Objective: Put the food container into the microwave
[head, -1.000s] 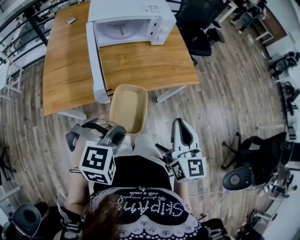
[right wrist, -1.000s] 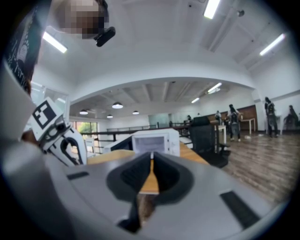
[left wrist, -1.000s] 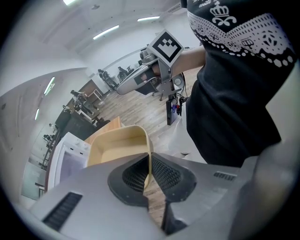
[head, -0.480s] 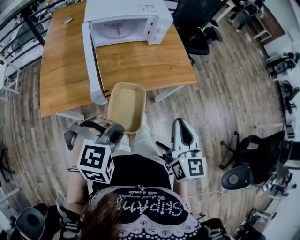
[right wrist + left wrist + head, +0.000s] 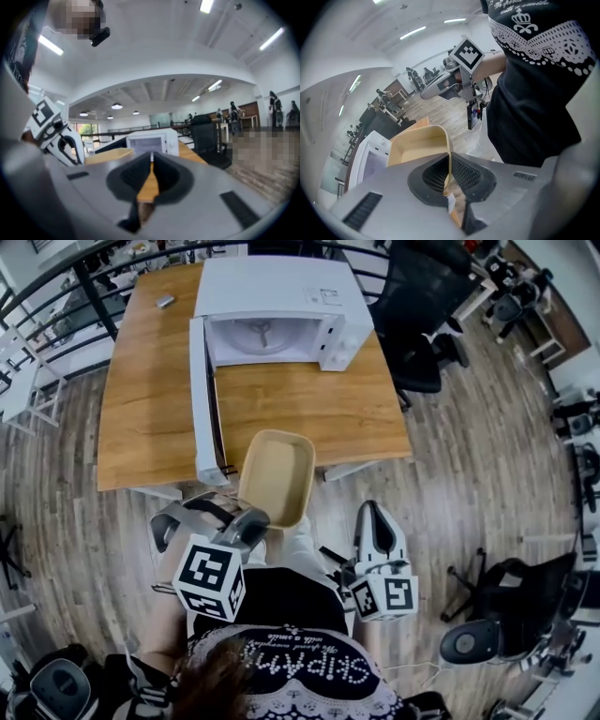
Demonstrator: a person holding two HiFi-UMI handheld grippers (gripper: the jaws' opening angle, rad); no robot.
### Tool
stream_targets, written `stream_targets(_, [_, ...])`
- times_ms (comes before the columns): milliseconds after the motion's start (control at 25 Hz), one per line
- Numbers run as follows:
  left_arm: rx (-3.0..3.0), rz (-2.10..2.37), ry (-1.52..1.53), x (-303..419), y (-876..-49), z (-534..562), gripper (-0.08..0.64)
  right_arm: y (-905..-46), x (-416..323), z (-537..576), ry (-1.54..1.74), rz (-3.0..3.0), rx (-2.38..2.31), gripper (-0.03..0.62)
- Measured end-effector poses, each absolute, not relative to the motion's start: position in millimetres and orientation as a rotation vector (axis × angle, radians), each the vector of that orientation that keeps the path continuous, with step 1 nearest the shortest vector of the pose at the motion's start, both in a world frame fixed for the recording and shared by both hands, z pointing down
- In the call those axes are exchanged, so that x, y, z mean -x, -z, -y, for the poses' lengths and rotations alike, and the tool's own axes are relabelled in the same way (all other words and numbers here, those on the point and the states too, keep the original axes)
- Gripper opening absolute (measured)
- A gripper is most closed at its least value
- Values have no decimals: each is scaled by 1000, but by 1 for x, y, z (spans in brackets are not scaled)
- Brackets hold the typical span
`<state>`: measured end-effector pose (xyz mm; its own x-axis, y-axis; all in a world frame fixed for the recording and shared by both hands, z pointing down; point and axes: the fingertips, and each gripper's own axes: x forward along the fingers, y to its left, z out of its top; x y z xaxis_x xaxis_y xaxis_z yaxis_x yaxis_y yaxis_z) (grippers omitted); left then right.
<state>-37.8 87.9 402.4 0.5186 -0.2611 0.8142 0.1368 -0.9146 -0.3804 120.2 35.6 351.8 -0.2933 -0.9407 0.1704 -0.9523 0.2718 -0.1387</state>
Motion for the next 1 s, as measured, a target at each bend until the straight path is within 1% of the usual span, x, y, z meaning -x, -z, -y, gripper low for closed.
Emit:
stream_targets(360, [2417,-196,1392,17,-409,-22,44,-364,-132,47,-366,2520,-1719,38])
stream_targets(720, [2421,-379,1457,0,-408,56,44,-361,-152,147,-345,2604,-1574,38])
stream_targets(1000, [2411,-514,1528,-1,-407,92,44,-361,-160,190,-356,2646,-1471,38])
